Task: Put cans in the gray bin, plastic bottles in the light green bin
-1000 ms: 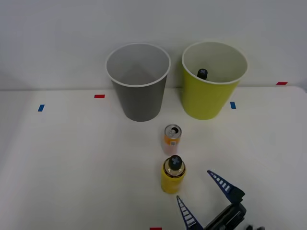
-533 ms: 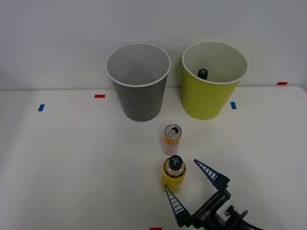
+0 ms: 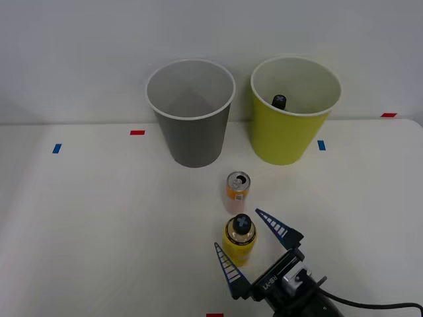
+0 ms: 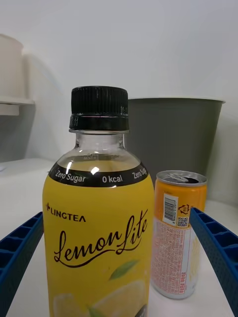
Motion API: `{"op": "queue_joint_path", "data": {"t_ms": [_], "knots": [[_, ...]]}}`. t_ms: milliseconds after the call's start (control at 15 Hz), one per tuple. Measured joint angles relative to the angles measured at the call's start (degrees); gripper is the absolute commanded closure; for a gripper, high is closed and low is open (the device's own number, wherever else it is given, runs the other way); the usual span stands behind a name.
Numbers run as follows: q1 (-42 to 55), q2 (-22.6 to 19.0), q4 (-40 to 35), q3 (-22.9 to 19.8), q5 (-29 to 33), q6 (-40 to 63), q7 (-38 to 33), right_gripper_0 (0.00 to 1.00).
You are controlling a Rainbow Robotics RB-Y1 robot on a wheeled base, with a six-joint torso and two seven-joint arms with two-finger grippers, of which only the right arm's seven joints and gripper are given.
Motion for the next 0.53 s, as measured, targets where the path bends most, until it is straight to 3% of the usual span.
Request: {"op": "queue_joint_path", "data": {"t_ms": [533], "knots": [[-1.0,0.5,0.0,0.2,0.3,1.8,0.2,0.0]]}}
